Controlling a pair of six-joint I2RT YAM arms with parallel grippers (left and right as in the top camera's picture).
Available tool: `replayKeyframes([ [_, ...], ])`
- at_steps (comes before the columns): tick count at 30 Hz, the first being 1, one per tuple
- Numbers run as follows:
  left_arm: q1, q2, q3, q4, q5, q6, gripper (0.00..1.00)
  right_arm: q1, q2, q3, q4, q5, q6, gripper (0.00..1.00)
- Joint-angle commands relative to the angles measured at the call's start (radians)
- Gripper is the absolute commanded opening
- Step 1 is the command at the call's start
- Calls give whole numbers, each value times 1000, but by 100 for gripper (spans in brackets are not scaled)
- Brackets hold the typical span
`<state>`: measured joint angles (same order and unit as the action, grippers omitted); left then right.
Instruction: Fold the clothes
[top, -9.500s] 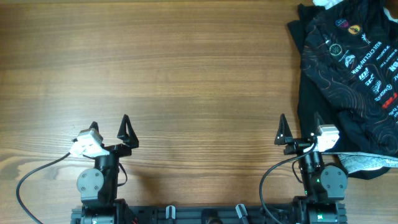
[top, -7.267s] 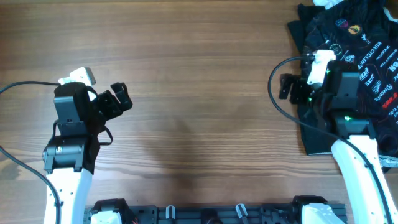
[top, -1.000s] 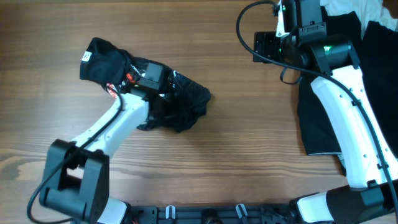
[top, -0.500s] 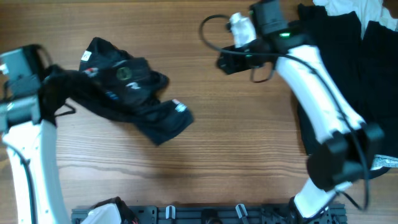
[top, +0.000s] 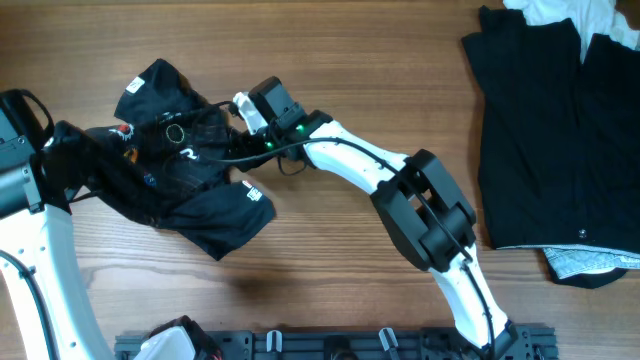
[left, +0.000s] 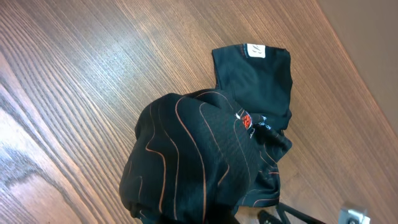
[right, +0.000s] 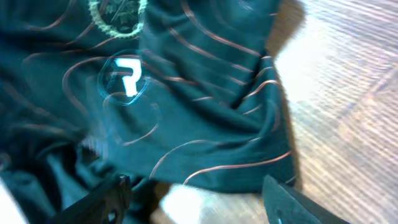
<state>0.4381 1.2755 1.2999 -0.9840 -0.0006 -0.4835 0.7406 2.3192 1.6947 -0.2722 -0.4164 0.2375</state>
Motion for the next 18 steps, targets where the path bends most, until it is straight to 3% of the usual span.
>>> replayKeyframes([
  [1,3,-2,1,2,12,5,4,-2,43,5,25,39,60,72],
  [3,3,-2,1,3,12,5,4,-2,58,5,29,42,107,70],
  [7,3,-2,1,2,12,5,4,13,68,5,74,42,158,51],
  [9,3,-2,1,2,12,5,4,29,69,5,79,43,159,4],
  [13,3,-2,1,3,39,5,4,1,48,16,47,47,149,4],
  [18,-50,3,1,32,393,5,4,-330,-183,122,-237,109,51,4],
])
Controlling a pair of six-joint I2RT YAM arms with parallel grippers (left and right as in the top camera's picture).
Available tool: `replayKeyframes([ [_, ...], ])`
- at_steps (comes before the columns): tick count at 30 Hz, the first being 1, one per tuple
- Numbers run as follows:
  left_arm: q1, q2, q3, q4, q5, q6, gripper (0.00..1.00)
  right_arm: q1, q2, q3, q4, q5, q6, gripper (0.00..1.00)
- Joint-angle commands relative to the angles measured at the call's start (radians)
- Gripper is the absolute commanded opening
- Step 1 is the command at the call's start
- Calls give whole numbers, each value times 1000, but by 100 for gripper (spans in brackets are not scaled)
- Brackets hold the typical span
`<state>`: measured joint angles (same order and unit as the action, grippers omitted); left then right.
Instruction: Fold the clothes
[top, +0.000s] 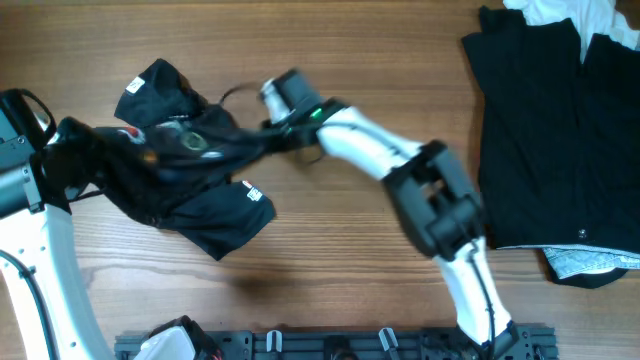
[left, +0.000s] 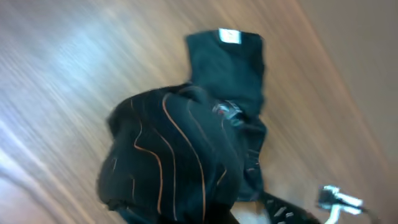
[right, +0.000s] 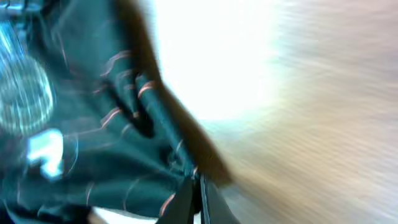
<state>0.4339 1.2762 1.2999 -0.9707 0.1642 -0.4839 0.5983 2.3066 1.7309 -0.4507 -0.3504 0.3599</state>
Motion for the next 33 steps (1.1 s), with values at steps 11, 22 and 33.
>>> replayKeyframes([
  [11,-811,256,0,152,205,9,75,-649,-314,94,-388,-69,-171,91],
  [22,-359,250,-102,-60,-154,-22,89,-272,-313,-197,-577,-49,-225,94],
  [33,-247,270,-519,307,23,-30,86,-154,-286,-331,-338,-42,-113,32],
])
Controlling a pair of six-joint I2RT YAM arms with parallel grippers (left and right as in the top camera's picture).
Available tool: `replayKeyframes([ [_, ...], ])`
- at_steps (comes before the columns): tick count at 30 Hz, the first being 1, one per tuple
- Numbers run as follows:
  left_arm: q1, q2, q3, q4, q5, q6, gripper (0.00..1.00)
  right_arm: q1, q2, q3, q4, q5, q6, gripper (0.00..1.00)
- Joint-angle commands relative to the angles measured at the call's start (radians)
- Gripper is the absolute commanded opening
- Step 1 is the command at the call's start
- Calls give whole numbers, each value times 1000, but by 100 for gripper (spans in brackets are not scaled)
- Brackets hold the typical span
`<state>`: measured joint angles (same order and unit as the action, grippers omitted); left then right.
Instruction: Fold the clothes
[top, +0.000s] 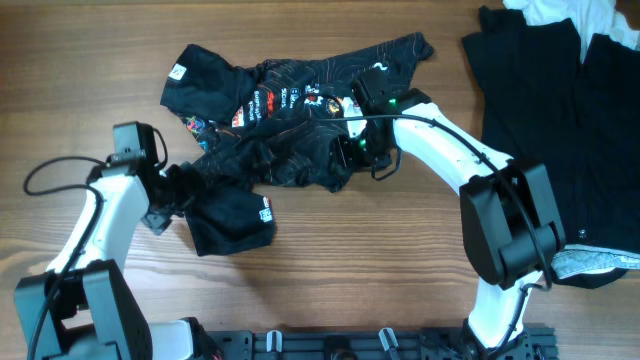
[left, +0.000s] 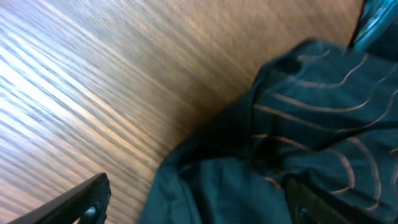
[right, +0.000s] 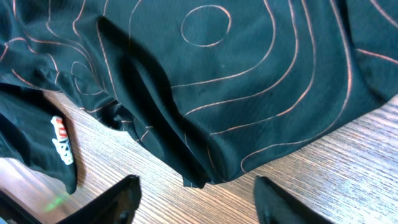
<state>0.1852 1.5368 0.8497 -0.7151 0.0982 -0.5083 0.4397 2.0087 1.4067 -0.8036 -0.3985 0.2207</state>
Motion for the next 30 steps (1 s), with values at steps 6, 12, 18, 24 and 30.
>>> replayKeyframes([
  [6,2,14,-157,130,130,-5,58,6,17,-6,-39,9,45,42],
  [12,3,-2,-113,244,130,18,4,27,17,-6,-53,5,46,66],
  [18,3,-170,-5,137,105,87,4,72,63,-7,-84,101,7,68],
  [24,3,-340,71,108,-16,86,4,72,100,-7,10,208,-78,24],
  [30,3,-347,100,208,-119,112,4,4,78,72,-40,468,5,4],
])
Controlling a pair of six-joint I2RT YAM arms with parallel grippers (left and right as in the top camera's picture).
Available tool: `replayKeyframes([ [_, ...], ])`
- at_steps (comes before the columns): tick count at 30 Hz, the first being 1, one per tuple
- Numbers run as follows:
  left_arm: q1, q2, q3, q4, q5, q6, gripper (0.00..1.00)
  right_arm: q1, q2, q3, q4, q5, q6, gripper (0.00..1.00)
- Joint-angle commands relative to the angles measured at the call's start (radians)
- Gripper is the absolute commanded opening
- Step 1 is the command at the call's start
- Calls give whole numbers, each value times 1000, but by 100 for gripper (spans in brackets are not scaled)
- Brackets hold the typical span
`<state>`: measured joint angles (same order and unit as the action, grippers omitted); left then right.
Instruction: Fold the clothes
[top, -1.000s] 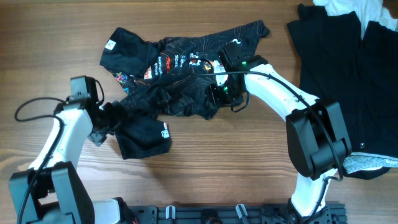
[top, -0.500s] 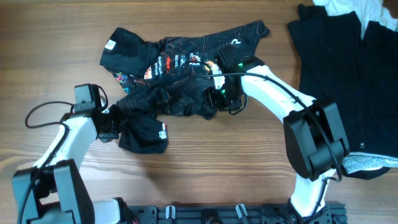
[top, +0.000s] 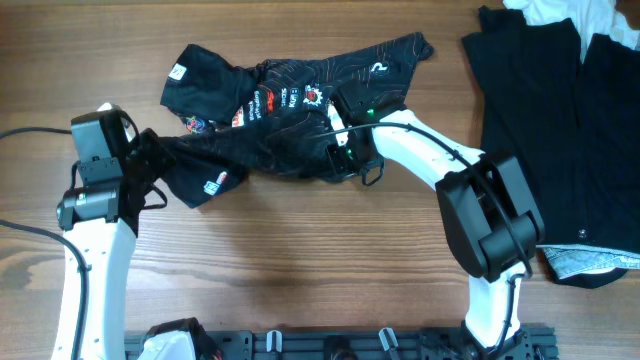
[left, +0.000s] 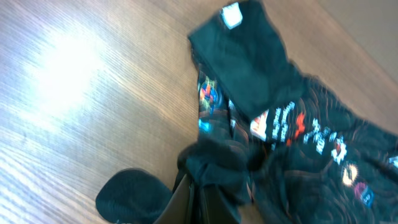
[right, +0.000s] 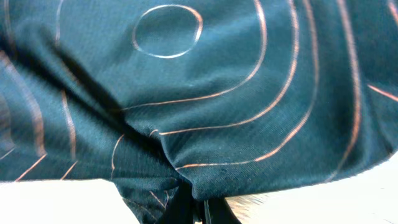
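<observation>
A black jersey (top: 290, 100) with orange contour lines and coloured logos lies spread across the far middle of the table, one sleeve (top: 195, 75) pointing far left. My left gripper (top: 150, 165) is shut on a bunch of its lower left part (left: 214, 171), lifted off the wood; the gripper (left: 198, 198) shows at the bottom of the left wrist view. My right gripper (top: 347, 155) is shut on the lower hem, and in its wrist view the gripper (right: 198, 208) pinches a fold of the fabric (right: 249, 112).
A large black garment (top: 560, 130) lies flat at the right, with a white cloth (top: 575, 12) at its far edge and a patterned cloth (top: 590, 262) under its near edge. A black rail (top: 350, 345) runs along the table's front edge.
Both grippers were open, the left beside the near left sleeve and the right over the hem. Both are now shut on the jersey. The labelled sleeve has shifted left and farther back.
The jersey was bunched at the left, hanging from my left gripper, with the right gripper open over it. Then the right gripper was shut on it. Later it lay spread across the far middle with both grippers open. Now both hold its near edge.
</observation>
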<state>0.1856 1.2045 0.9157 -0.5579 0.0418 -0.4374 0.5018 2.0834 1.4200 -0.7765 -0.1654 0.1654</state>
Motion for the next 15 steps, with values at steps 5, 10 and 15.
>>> replayKeyframes([
  [5,2,-13,260,67,-62,143,4,-256,-179,413,-256,284,-23,4],
  [10,2,-14,499,-81,128,146,4,-303,-370,575,-434,266,-133,4],
  [15,-37,62,496,-313,134,146,4,-303,-329,533,-644,277,-188,4],
])
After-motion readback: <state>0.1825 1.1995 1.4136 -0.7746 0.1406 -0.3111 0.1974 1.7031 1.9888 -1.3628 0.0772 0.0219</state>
